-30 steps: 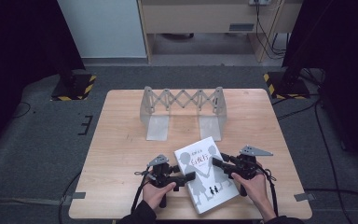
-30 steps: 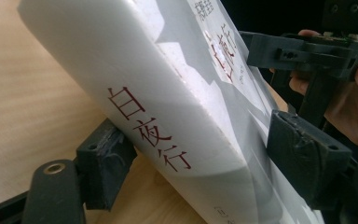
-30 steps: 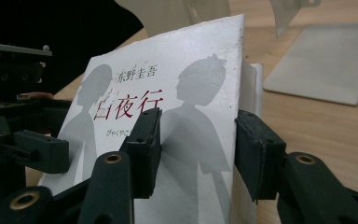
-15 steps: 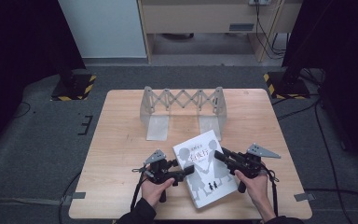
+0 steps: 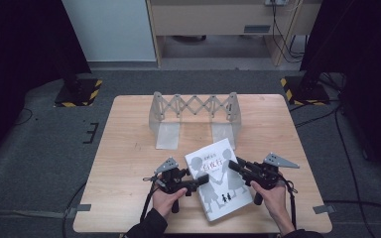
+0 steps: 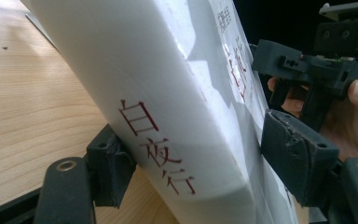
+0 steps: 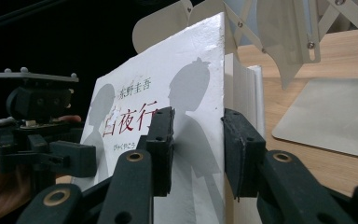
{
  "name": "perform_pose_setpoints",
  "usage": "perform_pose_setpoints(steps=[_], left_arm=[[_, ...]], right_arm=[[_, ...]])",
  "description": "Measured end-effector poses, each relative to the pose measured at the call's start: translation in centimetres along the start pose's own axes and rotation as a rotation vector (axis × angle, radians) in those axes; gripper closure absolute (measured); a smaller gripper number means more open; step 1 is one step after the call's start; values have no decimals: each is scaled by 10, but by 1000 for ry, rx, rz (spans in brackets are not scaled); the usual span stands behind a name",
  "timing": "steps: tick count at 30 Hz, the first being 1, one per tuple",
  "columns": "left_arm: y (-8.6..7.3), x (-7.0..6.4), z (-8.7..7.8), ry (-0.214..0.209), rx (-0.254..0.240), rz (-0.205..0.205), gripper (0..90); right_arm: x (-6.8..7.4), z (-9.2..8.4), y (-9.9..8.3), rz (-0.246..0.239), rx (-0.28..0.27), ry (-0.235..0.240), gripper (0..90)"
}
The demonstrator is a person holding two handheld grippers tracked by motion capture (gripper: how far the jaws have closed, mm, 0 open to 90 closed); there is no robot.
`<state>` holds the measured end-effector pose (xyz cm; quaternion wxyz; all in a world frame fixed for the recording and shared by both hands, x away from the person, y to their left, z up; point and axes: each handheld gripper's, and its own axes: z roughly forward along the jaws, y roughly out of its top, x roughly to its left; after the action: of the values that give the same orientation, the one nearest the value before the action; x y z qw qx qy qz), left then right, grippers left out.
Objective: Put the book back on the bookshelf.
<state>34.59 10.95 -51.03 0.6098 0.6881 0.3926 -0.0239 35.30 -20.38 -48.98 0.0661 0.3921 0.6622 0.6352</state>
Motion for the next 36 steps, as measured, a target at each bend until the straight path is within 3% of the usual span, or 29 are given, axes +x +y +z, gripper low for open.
perform_pose_setpoints(steps=[4, 5, 8, 11, 15, 17, 20, 23, 26, 31, 36], left_arm=[[0, -1, 6, -29, -6, -9, 280], [1, -2, 8, -40, -13, -14, 287], [0, -3, 8, -52, -33, -26, 326], [0, -8, 7, -22, -41, 1, 363], [2, -11, 4, -28, -42, -15, 406], [3, -12, 3, -33, -39, -28, 425], [6, -12, 0, -42, -29, -48, 445], [10, -14, -4, -39, -30, -47, 461], [15, -17, -9, -41, -34, -41, 482], [21, -21, -14, -52, -37, -37, 510], [24, -24, -17, -50, -37, -34, 519]], right_arm=[[1, 1, 0, 1, 5, 12, 663], [2, 3, 0, -4, 10, 36, 660], [4, 4, 0, -15, 23, 28, 654], [1, 4, -2, -8, 33, 12, 638], [1, 3, -2, -34, 34, 4, 614], [-1, 0, 0, -37, 21, -11, 530], [-8, -6, 1, -17, 0, -58, 419], [-13, -11, 1, -36, -1, -109, 356], [-20, -16, 2, -51, -16, -190, 265], [-31, -19, -2, -73, 39, -330, 230], [-41, -21, -6, -108, 107, -422, 220]])
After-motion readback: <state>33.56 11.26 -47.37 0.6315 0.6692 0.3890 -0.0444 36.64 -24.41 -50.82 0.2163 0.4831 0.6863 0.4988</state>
